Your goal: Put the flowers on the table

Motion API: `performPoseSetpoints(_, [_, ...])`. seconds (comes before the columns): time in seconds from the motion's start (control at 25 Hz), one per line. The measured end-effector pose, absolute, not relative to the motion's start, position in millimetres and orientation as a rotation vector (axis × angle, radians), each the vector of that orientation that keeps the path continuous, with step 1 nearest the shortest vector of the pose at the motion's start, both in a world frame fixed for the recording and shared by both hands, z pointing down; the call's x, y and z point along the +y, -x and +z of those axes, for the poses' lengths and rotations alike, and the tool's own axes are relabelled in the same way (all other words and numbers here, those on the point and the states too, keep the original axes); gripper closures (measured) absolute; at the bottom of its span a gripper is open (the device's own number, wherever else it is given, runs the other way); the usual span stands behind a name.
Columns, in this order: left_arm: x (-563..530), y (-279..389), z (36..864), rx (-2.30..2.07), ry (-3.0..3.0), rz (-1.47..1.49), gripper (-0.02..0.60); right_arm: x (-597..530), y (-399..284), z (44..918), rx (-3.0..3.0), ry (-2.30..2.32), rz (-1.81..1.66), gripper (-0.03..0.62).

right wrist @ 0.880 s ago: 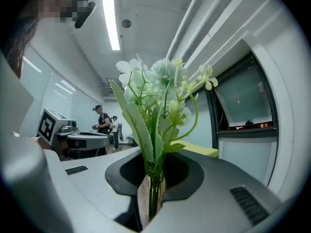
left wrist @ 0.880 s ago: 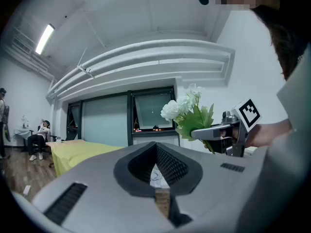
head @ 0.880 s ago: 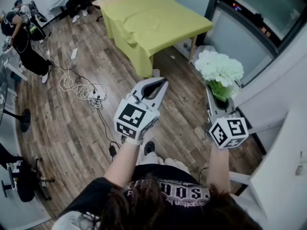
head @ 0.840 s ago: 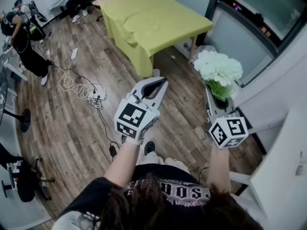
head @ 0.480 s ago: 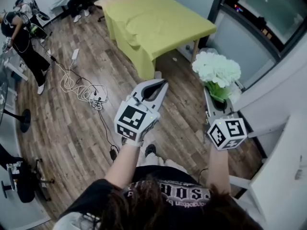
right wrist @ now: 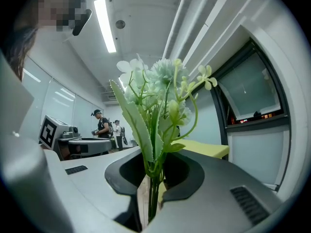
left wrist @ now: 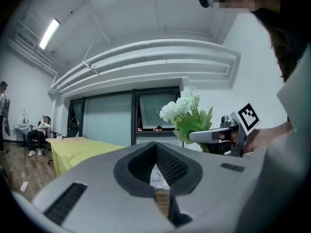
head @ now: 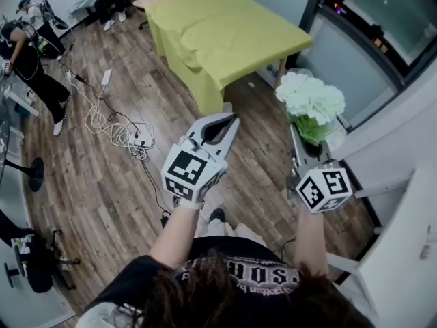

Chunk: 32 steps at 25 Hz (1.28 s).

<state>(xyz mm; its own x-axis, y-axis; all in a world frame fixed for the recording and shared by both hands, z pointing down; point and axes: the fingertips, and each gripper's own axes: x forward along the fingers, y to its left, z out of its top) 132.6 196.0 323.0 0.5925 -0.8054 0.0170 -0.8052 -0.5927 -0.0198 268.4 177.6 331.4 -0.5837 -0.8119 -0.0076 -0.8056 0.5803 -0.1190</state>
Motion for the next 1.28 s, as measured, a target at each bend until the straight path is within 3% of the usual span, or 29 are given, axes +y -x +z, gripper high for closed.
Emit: performPoseSetpoints(1.28, [85.8, -60.1, 334.1, 1.385, 2.834, -0.044, 0.583, 55.6, -209.2, 353.3, 2.722, 1.483, -0.250, 0.511])
